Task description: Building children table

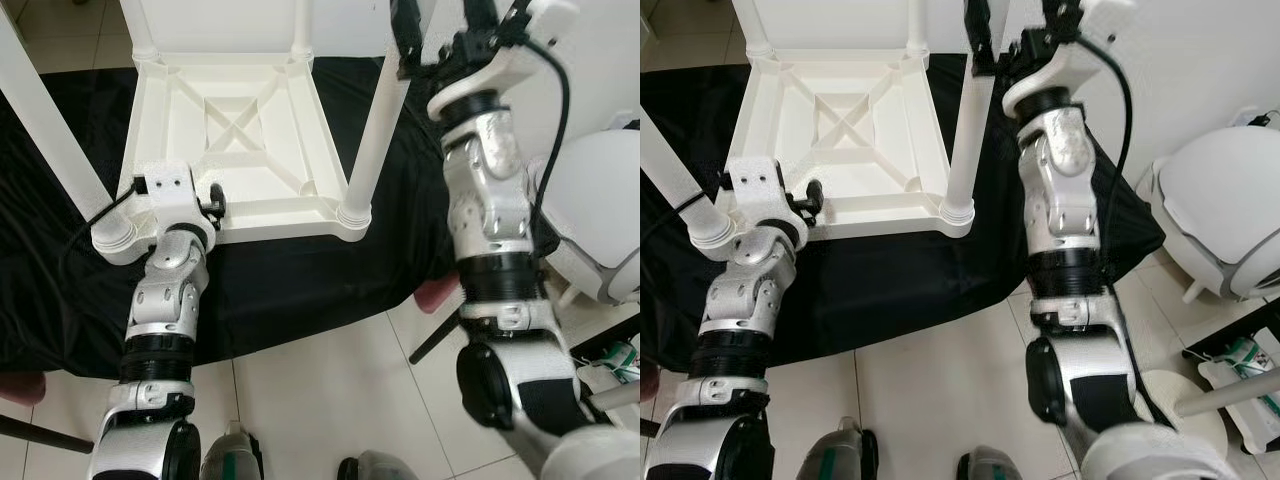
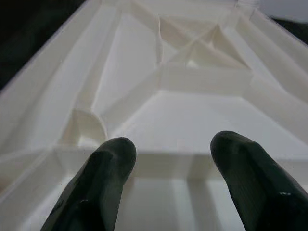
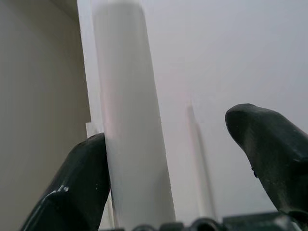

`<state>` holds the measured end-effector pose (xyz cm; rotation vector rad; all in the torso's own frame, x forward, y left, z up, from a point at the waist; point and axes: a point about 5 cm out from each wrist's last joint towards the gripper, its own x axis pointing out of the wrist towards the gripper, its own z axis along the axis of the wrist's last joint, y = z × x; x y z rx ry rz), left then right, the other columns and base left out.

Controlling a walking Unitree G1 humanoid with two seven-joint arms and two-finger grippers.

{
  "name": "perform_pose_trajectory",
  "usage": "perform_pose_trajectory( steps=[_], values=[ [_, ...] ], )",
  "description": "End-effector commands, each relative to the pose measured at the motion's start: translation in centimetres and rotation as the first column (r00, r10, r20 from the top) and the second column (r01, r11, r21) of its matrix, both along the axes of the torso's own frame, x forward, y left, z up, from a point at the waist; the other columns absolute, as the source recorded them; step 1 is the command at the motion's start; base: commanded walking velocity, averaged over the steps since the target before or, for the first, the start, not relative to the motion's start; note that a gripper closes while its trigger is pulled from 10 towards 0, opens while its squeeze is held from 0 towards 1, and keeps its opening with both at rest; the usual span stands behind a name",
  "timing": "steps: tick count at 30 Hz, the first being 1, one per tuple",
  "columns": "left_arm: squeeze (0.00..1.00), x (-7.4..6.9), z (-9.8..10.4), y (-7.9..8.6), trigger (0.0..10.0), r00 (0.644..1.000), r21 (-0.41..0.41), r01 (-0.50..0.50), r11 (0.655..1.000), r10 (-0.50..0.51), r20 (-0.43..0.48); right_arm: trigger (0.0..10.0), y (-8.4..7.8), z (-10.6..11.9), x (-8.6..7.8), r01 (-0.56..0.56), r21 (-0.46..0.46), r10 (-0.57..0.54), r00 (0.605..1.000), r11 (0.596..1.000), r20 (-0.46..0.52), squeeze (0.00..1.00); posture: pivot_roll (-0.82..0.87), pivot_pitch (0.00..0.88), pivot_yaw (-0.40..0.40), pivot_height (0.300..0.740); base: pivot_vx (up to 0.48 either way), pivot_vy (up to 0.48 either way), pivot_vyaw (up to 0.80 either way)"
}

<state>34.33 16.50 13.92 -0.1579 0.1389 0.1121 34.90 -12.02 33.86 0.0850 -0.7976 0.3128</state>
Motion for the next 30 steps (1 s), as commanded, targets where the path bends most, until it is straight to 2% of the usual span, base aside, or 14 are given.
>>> perform_pose_trajectory(
  steps=[1,14,15,17,19,26,27,28,30],
  values=[
    [0.00,0.3,0.2,-0.1,10.0,0.998,-0.006,-0.061,0.998,0.061,0.001,10.0,-0.2,0.1,0.2,0.004,-0.003,-0.004,1.000,1.000,-0.007,0.00,-0.01,0.021,-0.027,0.740,0.000,0.000,0.00],
    [0.00,0.4,0.2,-0.1,10.0,0.994,-0.042,-0.110,0.993,0.111,0.018,10.0,-0.2,0.6,0.3,0.008,-0.036,-0.008,1.000,0.999,-0.013,0.00,-0.01,0.023,-0.036,0.740,0.000,0.000,0.00],
    [0.00,0.4,0.2,0.0,10.0,0.993,-0.044,-0.112,0.993,0.113,0.022,9.6,-0.3,0.6,0.4,0.009,-0.038,-0.010,1.000,0.999,-0.014,0.00,-0.01,0.022,-0.037,0.740,0.000,0.000,0.00],
    [0.00,0.4,0.2,0.0,10.0,0.993,-0.044,-0.112,0.993,0.113,0.022,9.6,-0.3,0.6,0.4,0.009,-0.038,-0.010,1.000,0.999,-0.014,0.00,-0.01,0.022,-0.037,0.740,0.000,0.000,0.00],
    [0.00,0.4,0.1,-0.1,10.0,0.993,-0.046,-0.113,0.992,0.115,0.027,8.8,-0.3,0.7,0.4,0.009,-0.044,-0.010,1.000,0.999,-0.014,0.00,-0.01,0.023,-0.046,0.740,0.000,0.000,0.00],
    [0.00,0.4,-0.5,0.2,10.0,0.994,-0.044,-0.103,0.994,0.104,0.021,8.5,-0.4,1.1,0.5,0.009,-0.049,-0.010,1.000,0.999,-0.014,0.00,-0.03,0.040,-0.074,0.740,0.000,0.000,0.00],
    [0.00,0.5,-0.4,0.3,10.0,0.994,-0.042,-0.104,0.994,0.105,0.024,6.0,-0.4,1.1,0.5,0.007,-0.053,-0.007,1.000,0.999,-0.015,0.00,-0.04,0.044,-0.075,0.740,0.000,0.000,0.00],
    [0.00,0.6,-0.3,0.3,10.0,0.993,-0.042,-0.109,0.993,0.110,0.030,5.0,-0.4,1.1,0.5,0.003,-0.057,-0.004,1.000,0.998,-0.015,0.00,-0.04,0.047,-0.074,0.740,0.000,0.000,0.00],
    [0.00,0.6,-0.3,0.3,10.0,0.993,-0.042,-0.109,0.993,0.110,0.030,5.0,-0.4,1.1,0.5,0.003,-0.057,-0.004,1.000,0.998,-0.015,0.00,-0.04,0.047,-0.074,0.740,0.000,0.000,0.00]
  ],
)
